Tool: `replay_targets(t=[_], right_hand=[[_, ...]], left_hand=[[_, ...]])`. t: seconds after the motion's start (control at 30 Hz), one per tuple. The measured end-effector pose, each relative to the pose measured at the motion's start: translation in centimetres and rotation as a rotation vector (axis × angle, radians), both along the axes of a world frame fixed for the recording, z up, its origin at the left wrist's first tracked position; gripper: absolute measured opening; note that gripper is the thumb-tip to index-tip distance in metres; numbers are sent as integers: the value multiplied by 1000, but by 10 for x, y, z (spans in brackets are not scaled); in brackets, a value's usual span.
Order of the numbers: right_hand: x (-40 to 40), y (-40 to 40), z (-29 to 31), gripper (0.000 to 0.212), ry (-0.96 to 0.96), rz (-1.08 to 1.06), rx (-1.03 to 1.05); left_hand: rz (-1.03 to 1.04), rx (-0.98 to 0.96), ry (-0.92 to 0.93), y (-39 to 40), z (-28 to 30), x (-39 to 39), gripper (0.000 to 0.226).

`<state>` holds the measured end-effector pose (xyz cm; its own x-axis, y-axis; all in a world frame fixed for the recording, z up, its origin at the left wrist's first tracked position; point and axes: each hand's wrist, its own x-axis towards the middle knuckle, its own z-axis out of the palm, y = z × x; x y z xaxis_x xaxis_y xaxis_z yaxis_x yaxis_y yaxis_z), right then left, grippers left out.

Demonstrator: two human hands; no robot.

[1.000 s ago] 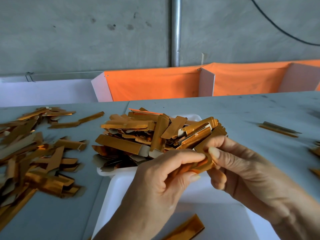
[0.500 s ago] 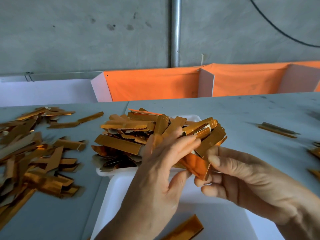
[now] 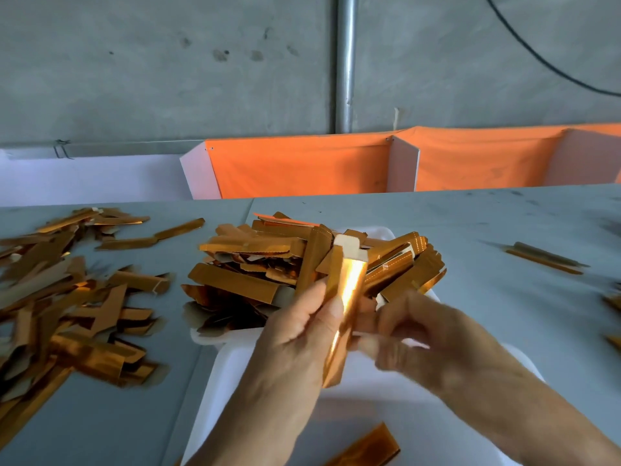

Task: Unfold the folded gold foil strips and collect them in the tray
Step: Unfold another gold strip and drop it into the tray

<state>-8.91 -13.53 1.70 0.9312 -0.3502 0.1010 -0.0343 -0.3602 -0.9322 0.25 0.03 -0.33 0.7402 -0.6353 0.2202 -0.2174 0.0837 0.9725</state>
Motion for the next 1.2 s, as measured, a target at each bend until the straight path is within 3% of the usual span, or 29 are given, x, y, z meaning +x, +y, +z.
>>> replay_targets(t=[0.07,0.17,0.33,0.47,0.57,0.7,0.87,1.03,1.2], right_hand=[[-2,-4,4,24,-218,-122,40],[-2,-2,7,13,-410,-188,-76],[1,-4,1,18,-225,-242,-182],[0,-9,2,13,-116,-262,-112],[-2,-10,4,18,-144,-192,-51],[2,-15,2,8,-45,-176,-29],[-3,-18,5,13,-156,103,290],[-4,-21,1,9,-116,58,162],[-4,-16,1,18,-120,78,262]], left_hand=[[-26,29,-15,1,1,0,36],[-63,123,-247,-5,2,-6,40],[-11,216,-455,-10,2,-12,43],[37,214,-468,-9,2,-12,35],[32,227,-483,-9,2,-11,38],[10,229,-526,-10,0,-12,47],[-67,208,-548,-11,0,-12,49],[-48,224,-525,-10,0,-10,51],[-74,272,-553,-11,2,-13,53]])
